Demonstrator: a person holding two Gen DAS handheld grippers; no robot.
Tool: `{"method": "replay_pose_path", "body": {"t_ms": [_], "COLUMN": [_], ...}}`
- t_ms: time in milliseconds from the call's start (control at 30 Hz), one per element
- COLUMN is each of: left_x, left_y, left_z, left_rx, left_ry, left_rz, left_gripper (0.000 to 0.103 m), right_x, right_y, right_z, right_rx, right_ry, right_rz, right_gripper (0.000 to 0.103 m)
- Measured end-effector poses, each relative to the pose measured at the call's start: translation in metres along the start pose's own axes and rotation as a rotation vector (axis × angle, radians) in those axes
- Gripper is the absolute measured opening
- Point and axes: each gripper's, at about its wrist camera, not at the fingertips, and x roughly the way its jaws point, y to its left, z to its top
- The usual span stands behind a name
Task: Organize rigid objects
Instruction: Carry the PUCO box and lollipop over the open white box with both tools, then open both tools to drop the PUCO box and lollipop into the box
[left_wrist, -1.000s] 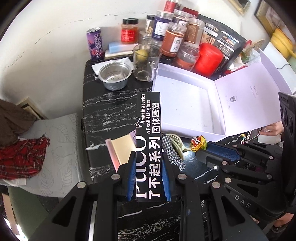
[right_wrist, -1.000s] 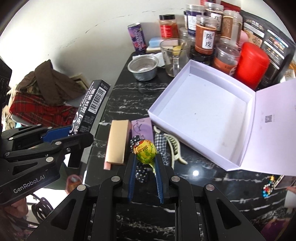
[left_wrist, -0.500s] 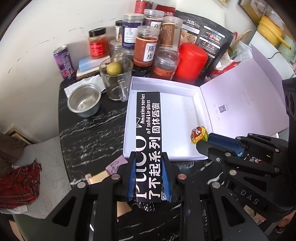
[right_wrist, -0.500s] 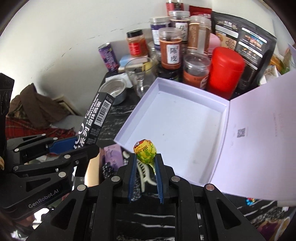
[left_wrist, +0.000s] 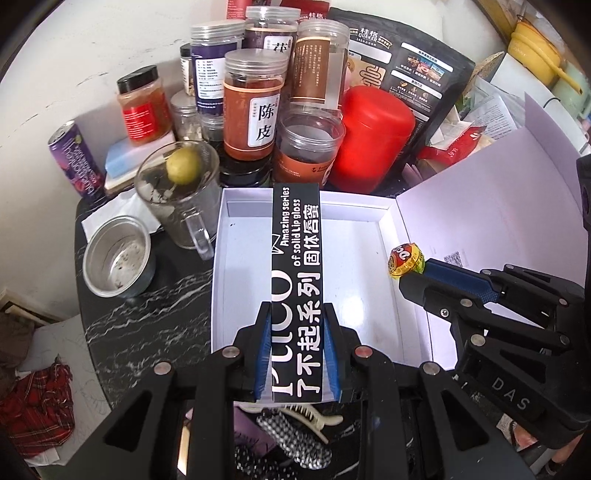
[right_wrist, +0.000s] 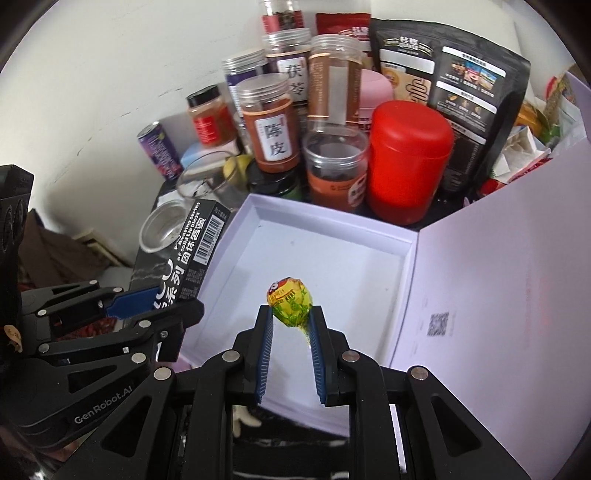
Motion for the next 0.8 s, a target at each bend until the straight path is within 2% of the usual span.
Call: {"method": "replay_pose_path", "body": {"t_ms": [300, 567, 800], "left_x": [0.044, 0.078, 0.1], "left_y": [-0.005, -0.006, -0.008], "left_z": [0.021, 0.028, 0.031], "left_rx": [0.044, 0.07, 0.088], "left_ry": [0.044, 0.085, 0.105], "left_rz": [-0.007, -0.004, 0.029], "left_gripper": [0.025, 0.025, 0.025], "right_x": [0.028, 0.06, 0.081], "right_y": [-0.026, -0.04, -0.05], "right_z": [0.024, 0.026, 0.025], "right_rx": [0.046, 0.082, 0.097], "right_ry": [0.006, 0.043, 0.073], "right_rz": [-0.046, -0.085, -0.126], "right_gripper": [0.02, 0.02, 0.02]}}
